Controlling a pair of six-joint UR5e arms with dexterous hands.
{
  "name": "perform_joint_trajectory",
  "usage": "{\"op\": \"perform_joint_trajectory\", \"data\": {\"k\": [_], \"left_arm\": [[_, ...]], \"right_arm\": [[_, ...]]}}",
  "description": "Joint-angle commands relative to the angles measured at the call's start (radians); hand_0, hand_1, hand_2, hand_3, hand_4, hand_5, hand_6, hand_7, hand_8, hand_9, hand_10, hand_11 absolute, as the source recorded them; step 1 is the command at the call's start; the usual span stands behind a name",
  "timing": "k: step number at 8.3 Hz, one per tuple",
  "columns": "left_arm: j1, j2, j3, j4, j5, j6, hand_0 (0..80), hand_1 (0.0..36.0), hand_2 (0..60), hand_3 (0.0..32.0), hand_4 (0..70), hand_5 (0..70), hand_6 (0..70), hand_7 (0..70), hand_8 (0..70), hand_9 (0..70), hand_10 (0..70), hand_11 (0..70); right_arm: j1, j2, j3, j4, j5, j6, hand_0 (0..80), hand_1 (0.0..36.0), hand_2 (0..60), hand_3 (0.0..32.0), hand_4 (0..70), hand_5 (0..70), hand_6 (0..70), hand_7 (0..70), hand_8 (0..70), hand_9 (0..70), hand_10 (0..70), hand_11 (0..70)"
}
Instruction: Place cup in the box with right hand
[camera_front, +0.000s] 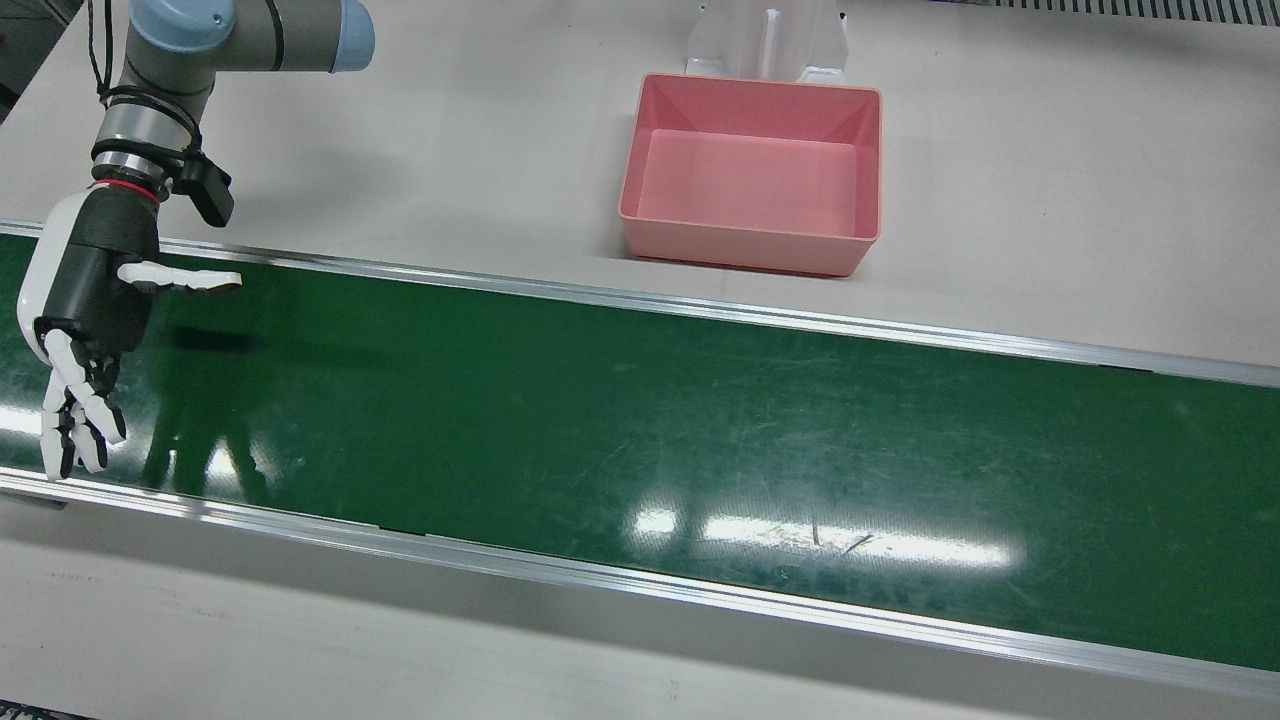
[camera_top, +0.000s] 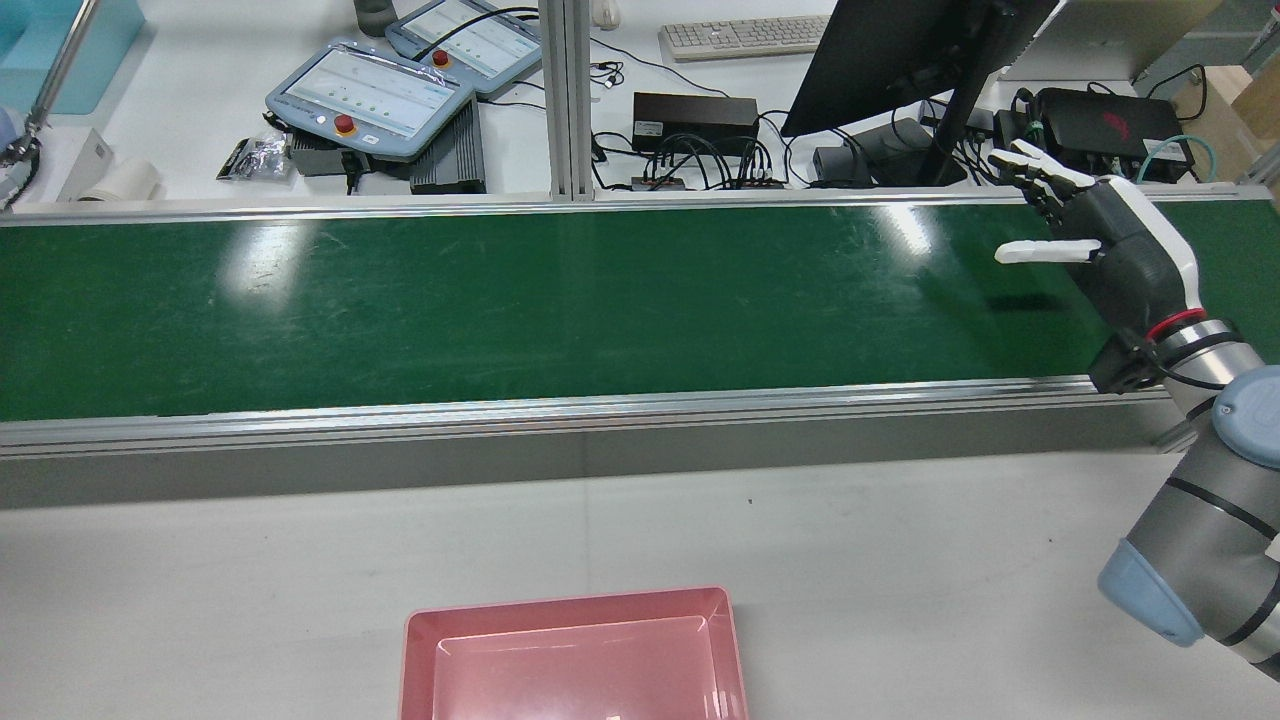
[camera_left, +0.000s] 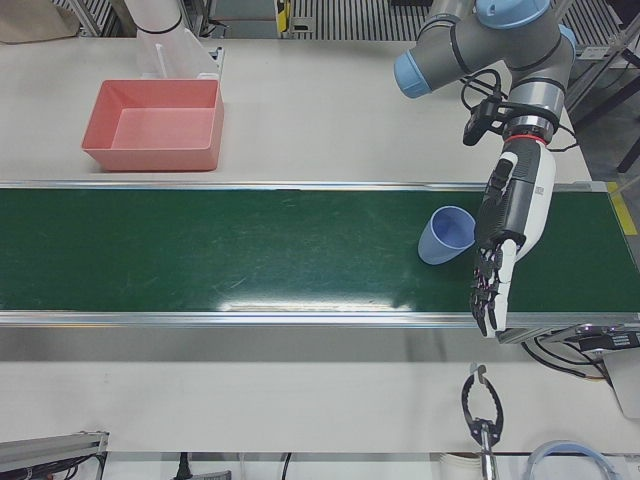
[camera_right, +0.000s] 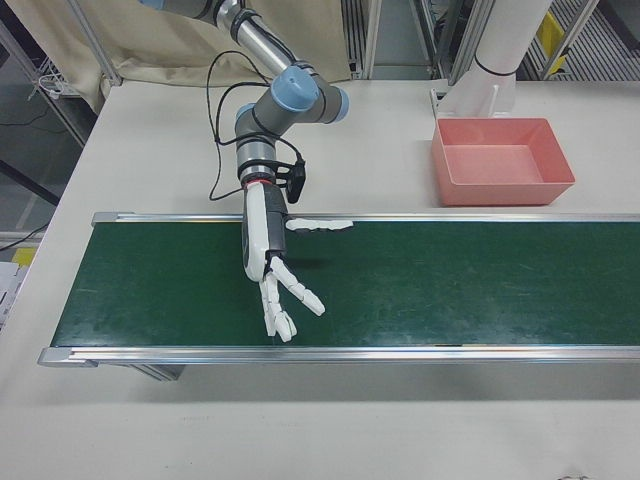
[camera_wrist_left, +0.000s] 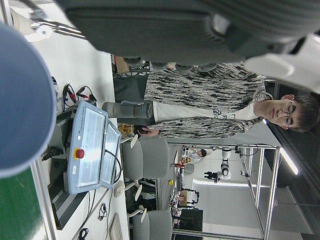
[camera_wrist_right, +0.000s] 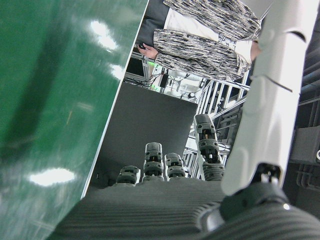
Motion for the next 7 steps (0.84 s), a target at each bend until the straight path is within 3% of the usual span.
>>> {"op": "perform_joint_trajectory", "data": {"k": [1, 3, 4, 5, 7], "left_arm": [[0.0, 0.0, 0.001, 0.0, 0.0, 0.0, 0.0, 0.0, 0.0, 0.0, 0.0, 0.0, 0.0, 0.0, 0.0, 0.0, 0.0, 0.0], [0.0, 0.0, -0.001, 0.0, 0.0, 0.0, 0.0, 0.0, 0.0, 0.0, 0.0, 0.0, 0.0, 0.0, 0.0, 0.0, 0.0, 0.0], [0.0, 0.0, -0.001, 0.0, 0.0, 0.0, 0.0, 0.0, 0.0, 0.0, 0.0, 0.0, 0.0, 0.0, 0.0, 0.0, 0.0, 0.0], [0.0, 0.0, -0.001, 0.0, 0.0, -0.002, 0.0, 0.0, 0.0, 0.0, 0.0, 0.0, 0.0, 0.0, 0.0, 0.0, 0.0, 0.0], [0.0, 0.0, -0.001, 0.0, 0.0, 0.0, 0.0, 0.0, 0.0, 0.0, 0.0, 0.0, 0.0, 0.0, 0.0, 0.0, 0.0, 0.0]], "right_arm": [[-0.003, -0.008, -0.017, 0.052, 0.04, -0.001, 53.8, 15.2, 4.2, 1.4, 3.8, 7.2, 4.7, 12.3, 9.2, 16.0, 3.9, 7.9], [-0.015, -0.007, -0.018, 0.049, 0.04, -0.007, 53.2, 13.4, 2.2, 1.8, 3.1, 7.0, 4.5, 11.5, 9.0, 15.5, 4.0, 7.9], [-0.026, -0.004, -0.028, 0.049, 0.041, -0.007, 53.2, 14.7, 4.3, 1.6, 3.2, 7.1, 4.5, 11.8, 9.1, 15.8, 4.0, 7.9], [-0.028, -0.001, -0.031, 0.049, 0.041, -0.005, 52.3, 17.7, 11.0, 0.4, 4.0, 7.0, 4.9, 13.6, 9.5, 16.7, 3.9, 7.8], [-0.041, -0.001, -0.031, 0.049, 0.041, -0.008, 54.1, 17.9, 8.5, 0.4, 4.6, 7.4, 5.0, 13.6, 9.6, 16.8, 3.8, 7.8]]}}
